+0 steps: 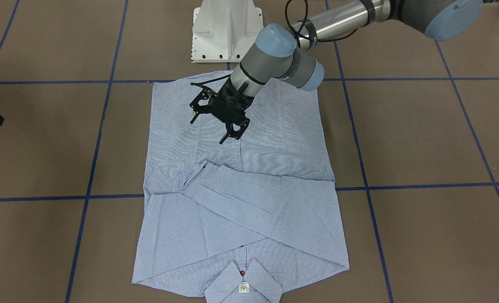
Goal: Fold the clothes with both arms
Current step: 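Release the sleeve and move the left gripper back while the right gripper lowers, then move both grippers down to the shirt hem corners and grasp them, then lift the hem with both grippers and fold it up toward the collar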
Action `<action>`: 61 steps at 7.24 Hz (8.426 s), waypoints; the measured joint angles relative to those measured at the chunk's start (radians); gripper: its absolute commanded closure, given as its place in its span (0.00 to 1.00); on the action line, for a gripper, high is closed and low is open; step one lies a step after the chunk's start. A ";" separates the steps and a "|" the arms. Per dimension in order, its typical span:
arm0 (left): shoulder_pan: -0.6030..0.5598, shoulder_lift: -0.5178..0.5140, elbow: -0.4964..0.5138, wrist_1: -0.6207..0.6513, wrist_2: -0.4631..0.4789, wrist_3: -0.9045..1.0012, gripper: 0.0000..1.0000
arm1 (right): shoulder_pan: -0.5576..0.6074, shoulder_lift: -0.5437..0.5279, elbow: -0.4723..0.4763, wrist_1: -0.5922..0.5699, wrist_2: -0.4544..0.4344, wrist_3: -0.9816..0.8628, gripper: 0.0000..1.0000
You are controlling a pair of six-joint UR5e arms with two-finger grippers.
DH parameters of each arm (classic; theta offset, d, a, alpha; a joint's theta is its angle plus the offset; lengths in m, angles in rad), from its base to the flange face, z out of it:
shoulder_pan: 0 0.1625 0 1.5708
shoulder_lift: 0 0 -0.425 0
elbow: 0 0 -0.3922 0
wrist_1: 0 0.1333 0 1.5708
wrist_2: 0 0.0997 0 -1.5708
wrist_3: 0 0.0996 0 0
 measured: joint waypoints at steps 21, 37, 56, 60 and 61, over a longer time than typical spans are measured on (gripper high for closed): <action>0.304 0.656 -0.549 0.445 0.231 -0.486 0.30 | -0.930 -0.192 0.293 0.062 -0.808 0.839 0.00; 0.309 0.733 -0.634 0.449 0.228 -0.479 1.00 | -1.108 -0.190 0.237 0.062 -1.031 1.073 0.19; 0.360 0.723 -0.640 0.446 0.324 -0.481 1.00 | -1.254 -0.082 0.039 0.047 -1.200 1.289 1.00; 0.358 0.732 -0.889 0.540 0.260 -0.474 1.00 | -1.268 -0.105 0.488 -0.371 -1.095 1.287 1.00; 0.352 0.729 -1.004 0.639 0.210 -0.471 1.00 | -1.266 -0.083 0.601 -0.486 -1.057 1.287 1.00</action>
